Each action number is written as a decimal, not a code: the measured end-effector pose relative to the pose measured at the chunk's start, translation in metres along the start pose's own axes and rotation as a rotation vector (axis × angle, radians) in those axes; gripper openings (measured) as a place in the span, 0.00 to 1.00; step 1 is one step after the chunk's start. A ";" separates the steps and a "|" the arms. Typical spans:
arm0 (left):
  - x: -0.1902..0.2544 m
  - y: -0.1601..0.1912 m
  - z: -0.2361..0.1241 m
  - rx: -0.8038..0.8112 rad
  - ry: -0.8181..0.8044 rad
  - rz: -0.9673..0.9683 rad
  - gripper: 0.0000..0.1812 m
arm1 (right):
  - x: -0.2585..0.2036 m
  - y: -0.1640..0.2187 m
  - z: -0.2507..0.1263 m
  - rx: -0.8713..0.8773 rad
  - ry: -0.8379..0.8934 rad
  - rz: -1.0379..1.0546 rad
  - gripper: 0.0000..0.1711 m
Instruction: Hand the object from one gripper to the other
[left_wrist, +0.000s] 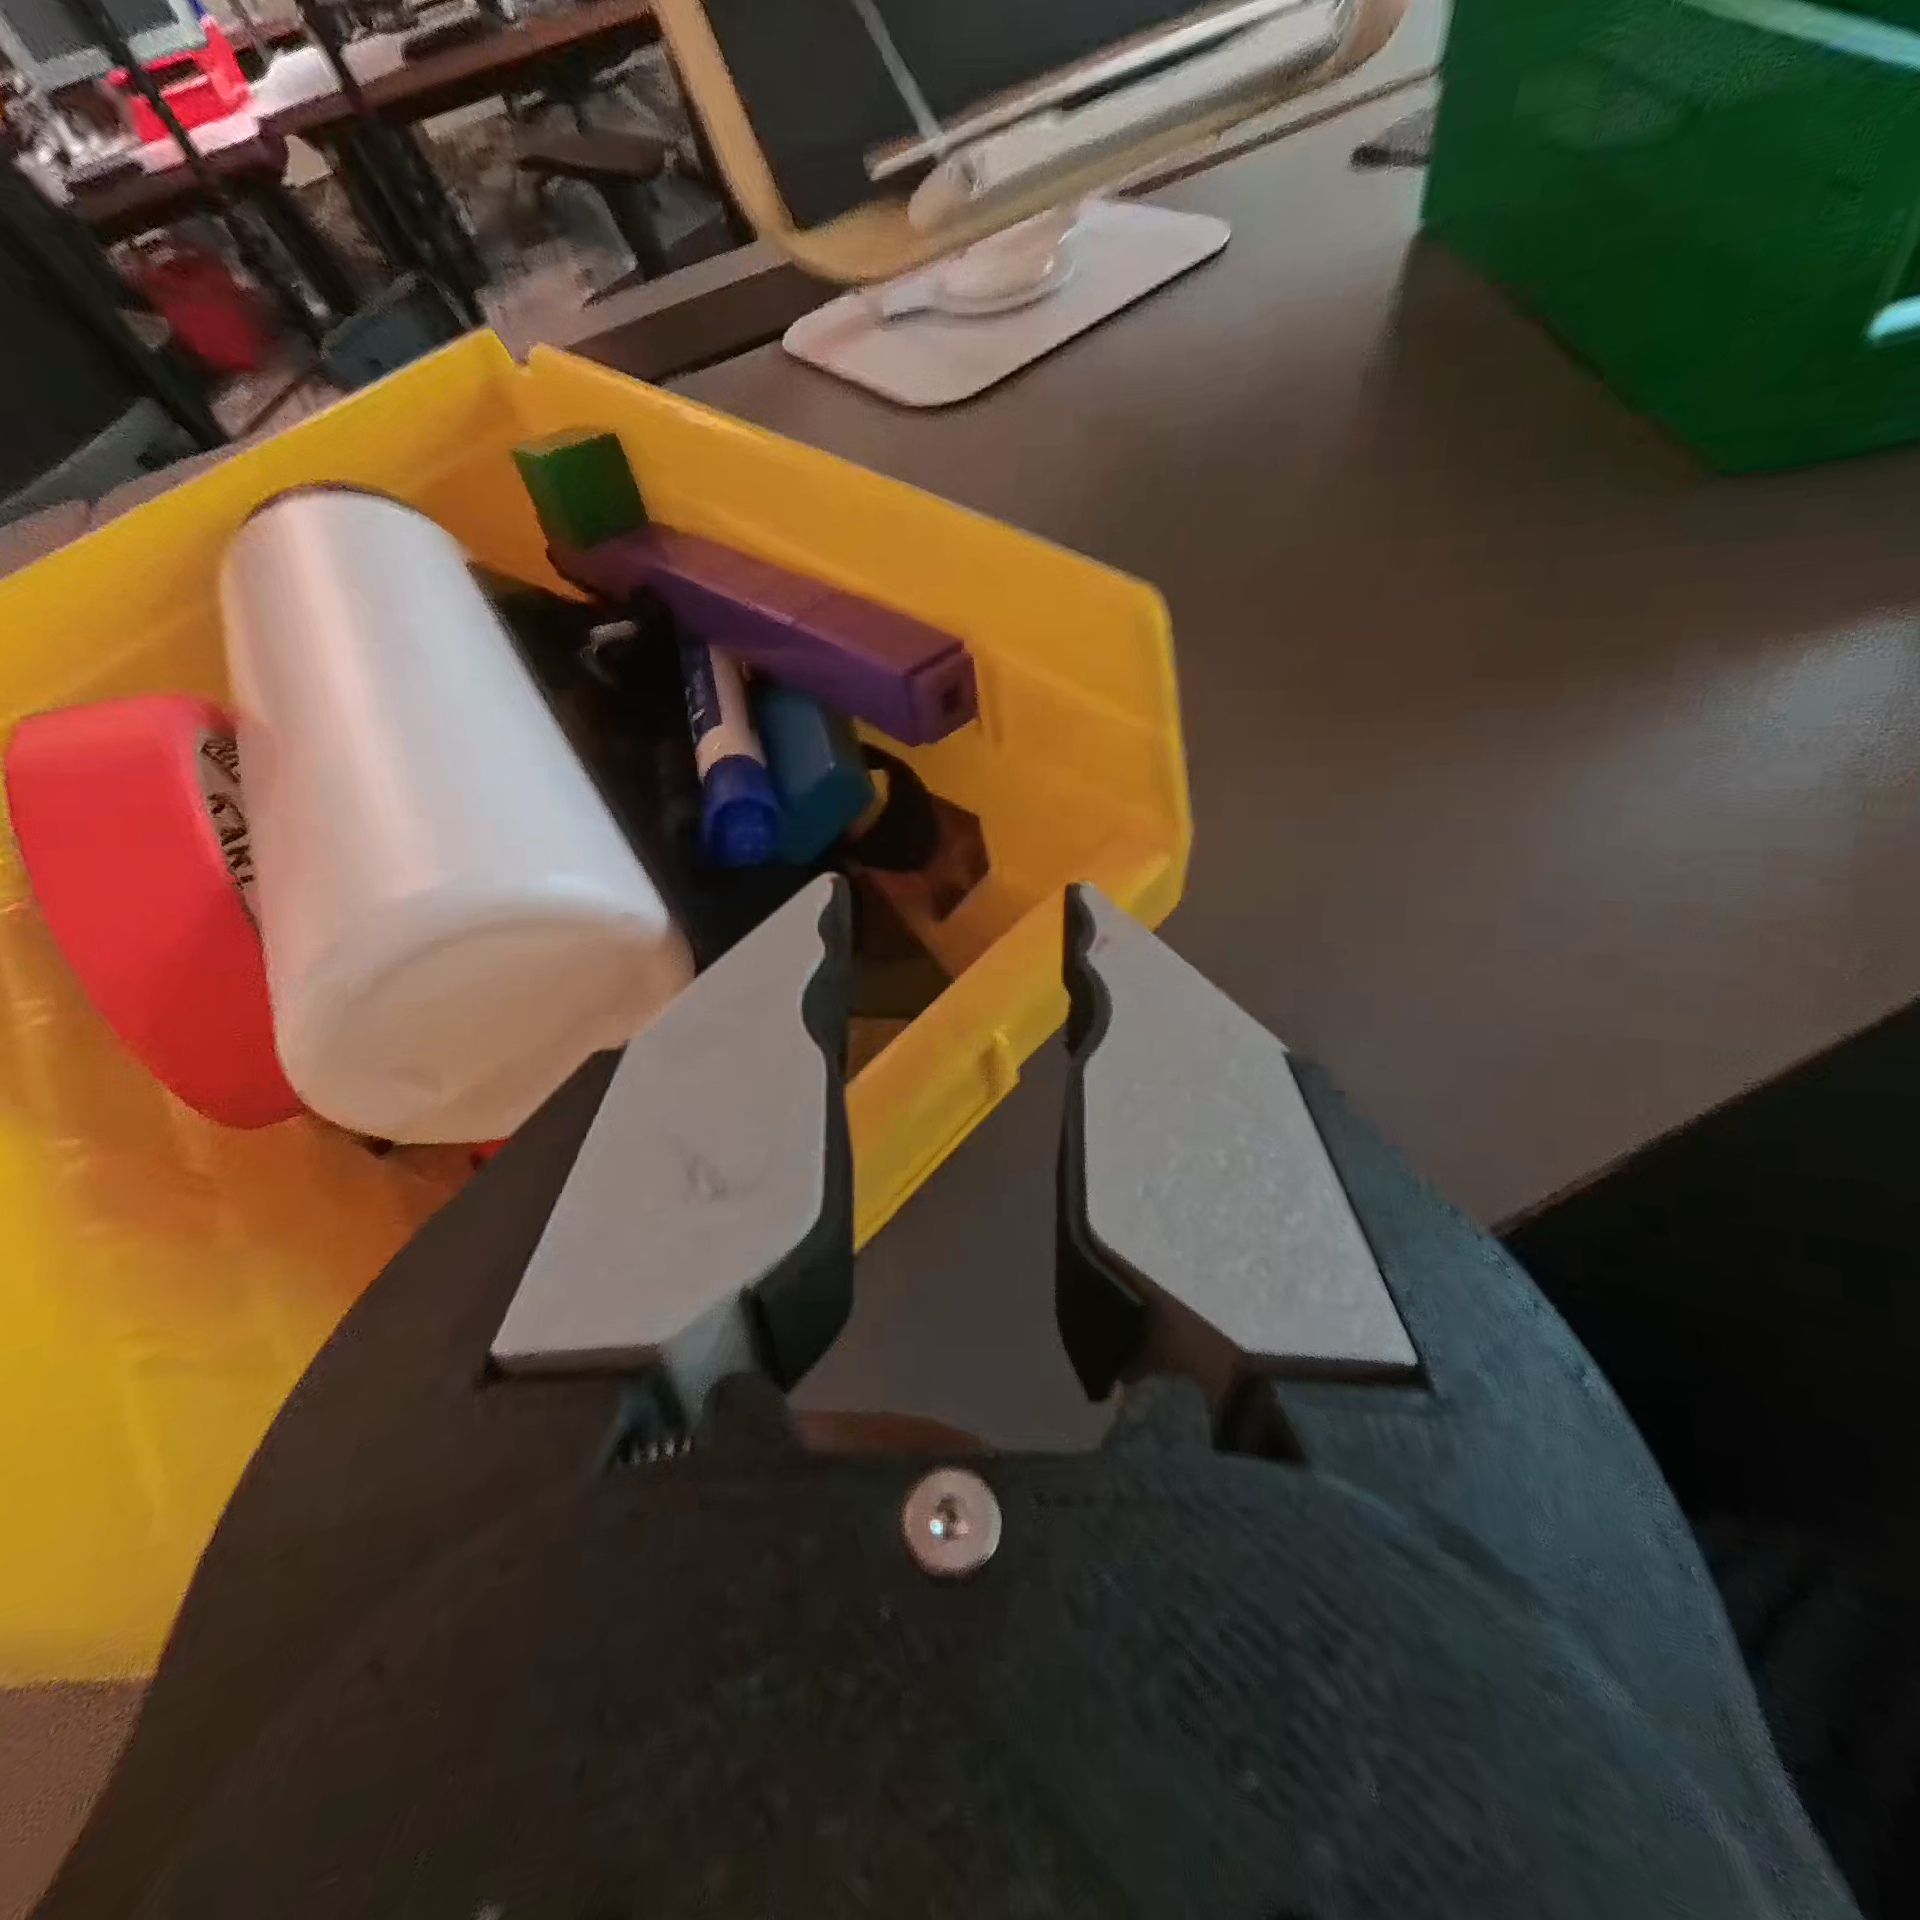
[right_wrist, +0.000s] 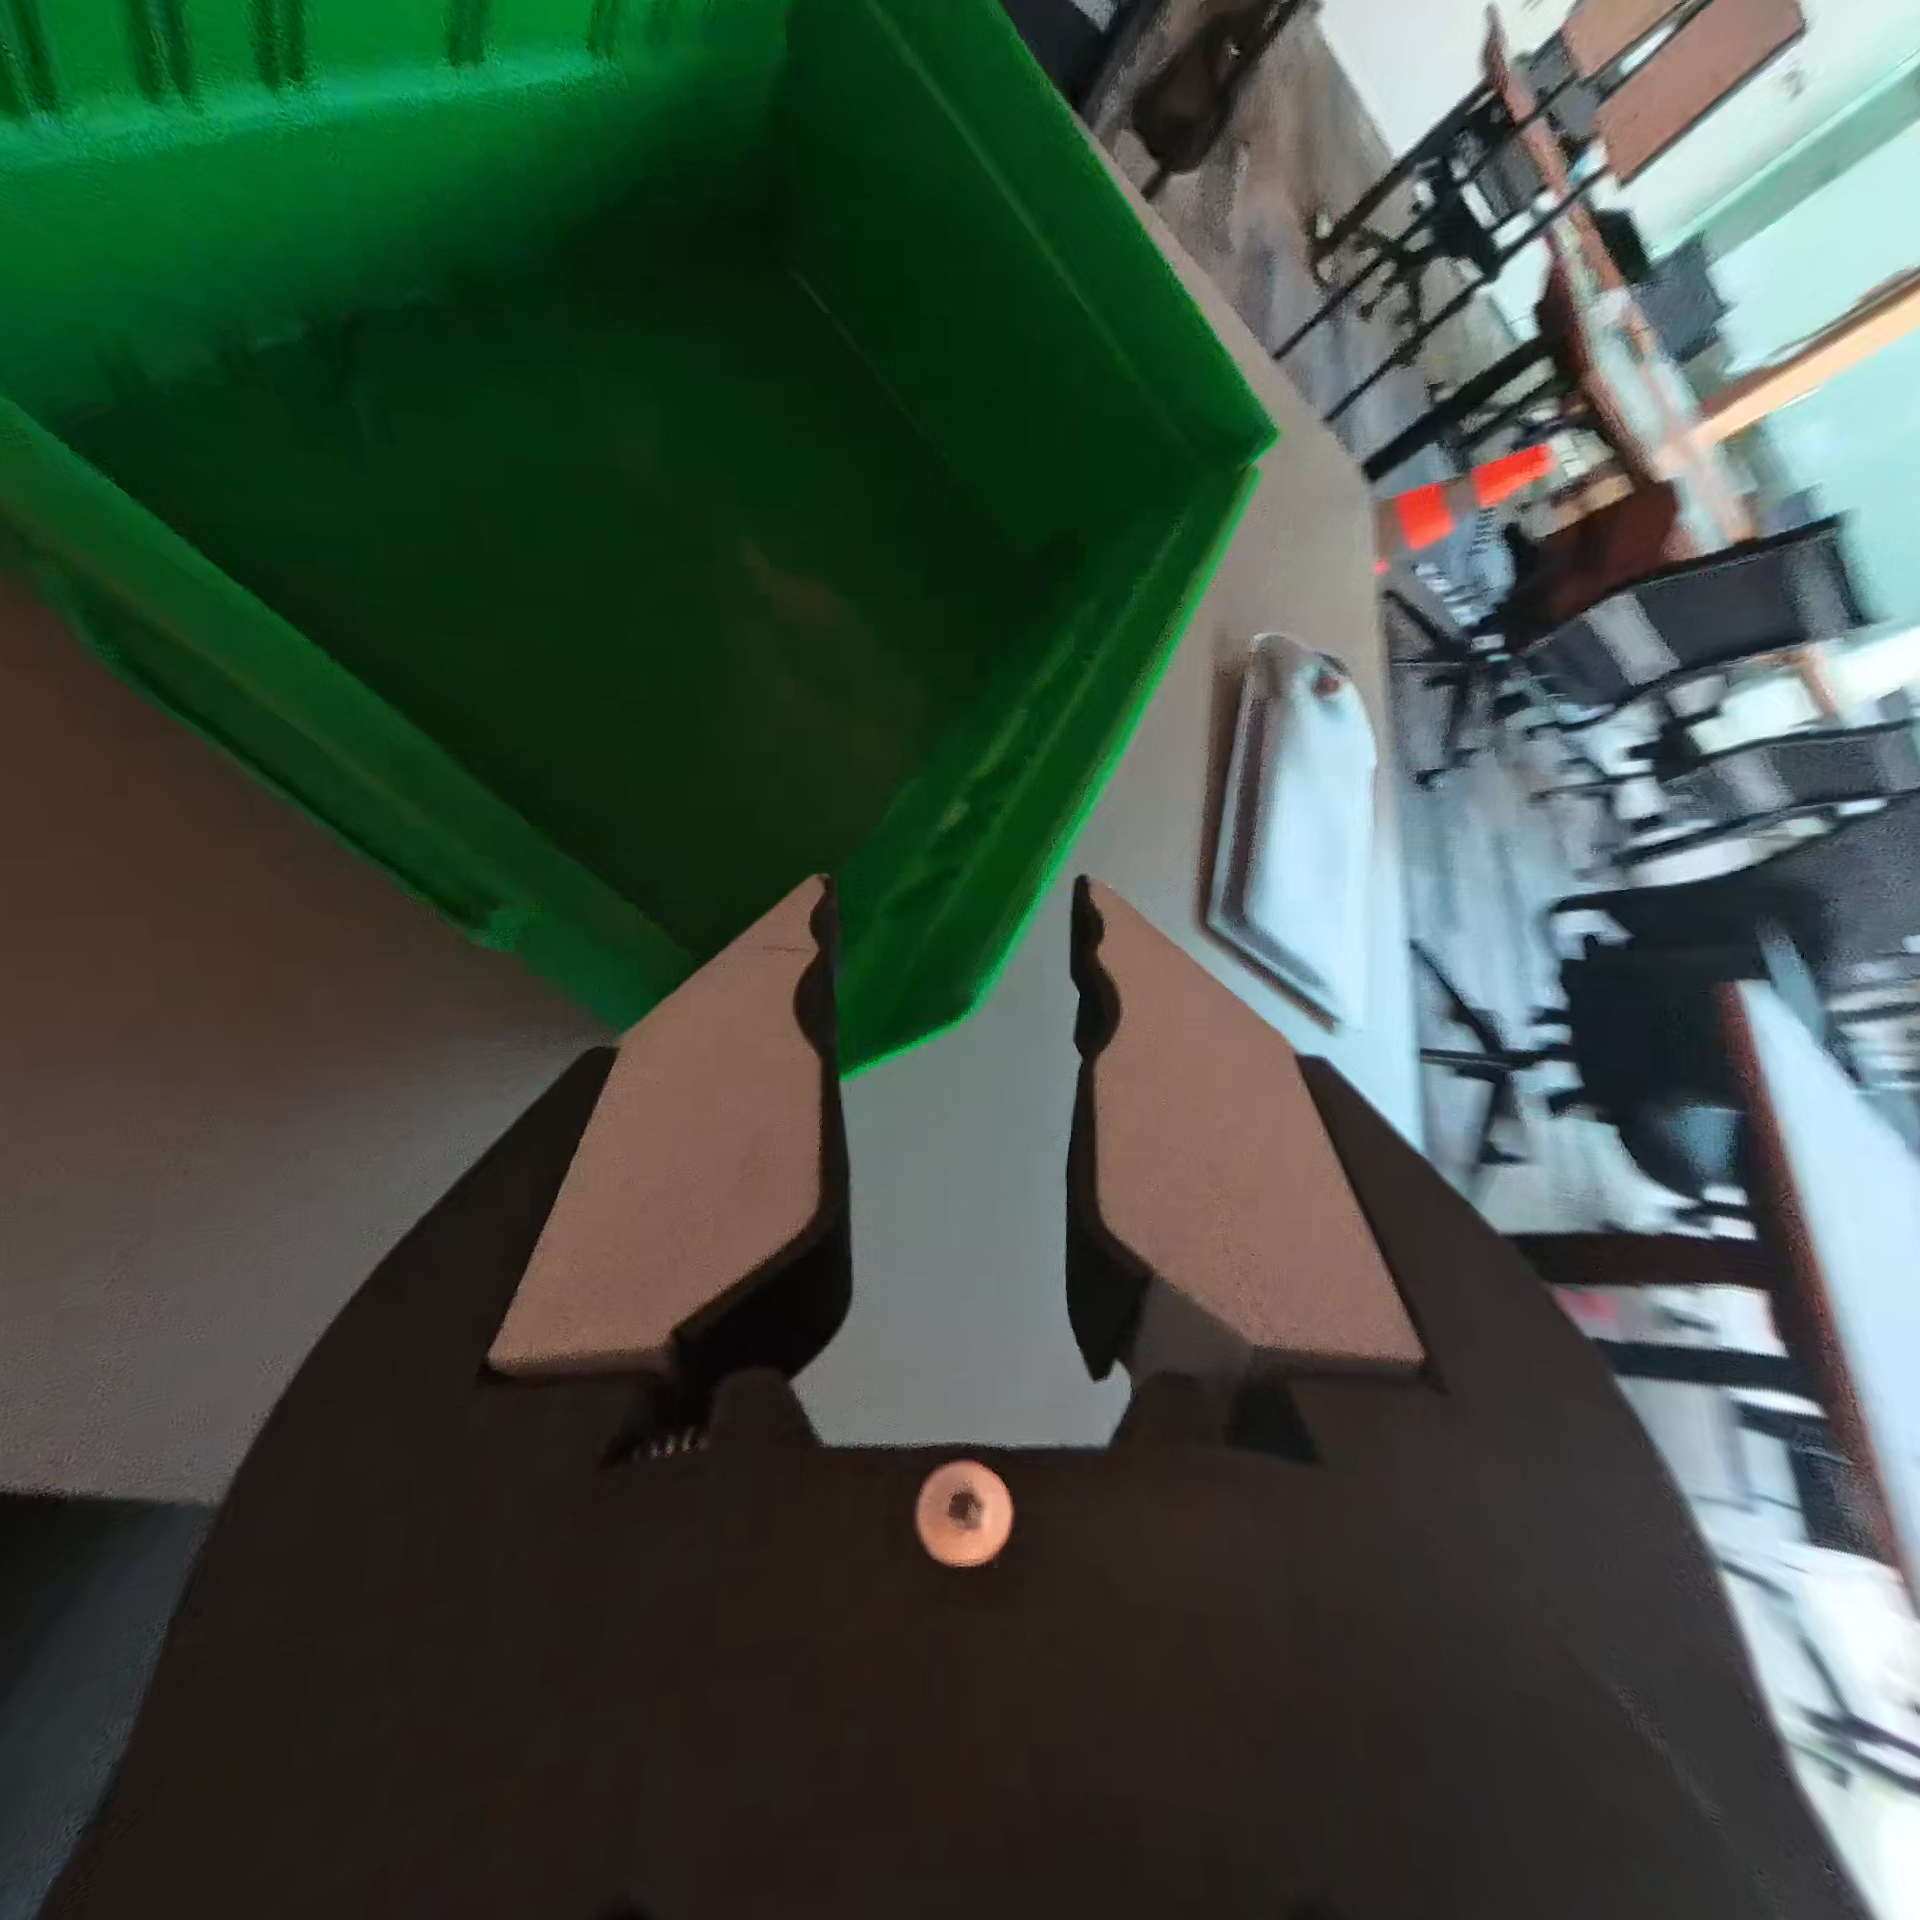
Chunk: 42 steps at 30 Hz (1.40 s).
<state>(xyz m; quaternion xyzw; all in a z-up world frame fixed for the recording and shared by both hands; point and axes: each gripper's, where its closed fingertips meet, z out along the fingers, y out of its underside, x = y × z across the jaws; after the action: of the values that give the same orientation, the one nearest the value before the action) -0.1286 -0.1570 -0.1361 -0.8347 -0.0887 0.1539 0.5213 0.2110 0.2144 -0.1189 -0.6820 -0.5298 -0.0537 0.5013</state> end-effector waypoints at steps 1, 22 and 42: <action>0.006 -0.006 -0.002 0.027 0.025 -0.008 0.21 | -0.003 -0.004 -0.005 0.031 -0.047 0.062 0.23; -0.038 -0.001 0.022 0.006 -0.326 0.164 0.03 | -0.104 -0.076 0.012 0.269 -0.385 0.368 0.16; -0.086 -0.005 0.016 0.074 -0.360 -0.018 0.04 | -0.041 -0.007 0.013 0.131 0.025 0.343 0.02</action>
<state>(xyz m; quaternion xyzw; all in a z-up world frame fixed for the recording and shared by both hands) -0.2153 -0.1675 -0.1239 -0.7731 -0.1822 0.2993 0.5287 0.1822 0.1962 -0.1459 -0.7276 -0.4017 0.0587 0.5530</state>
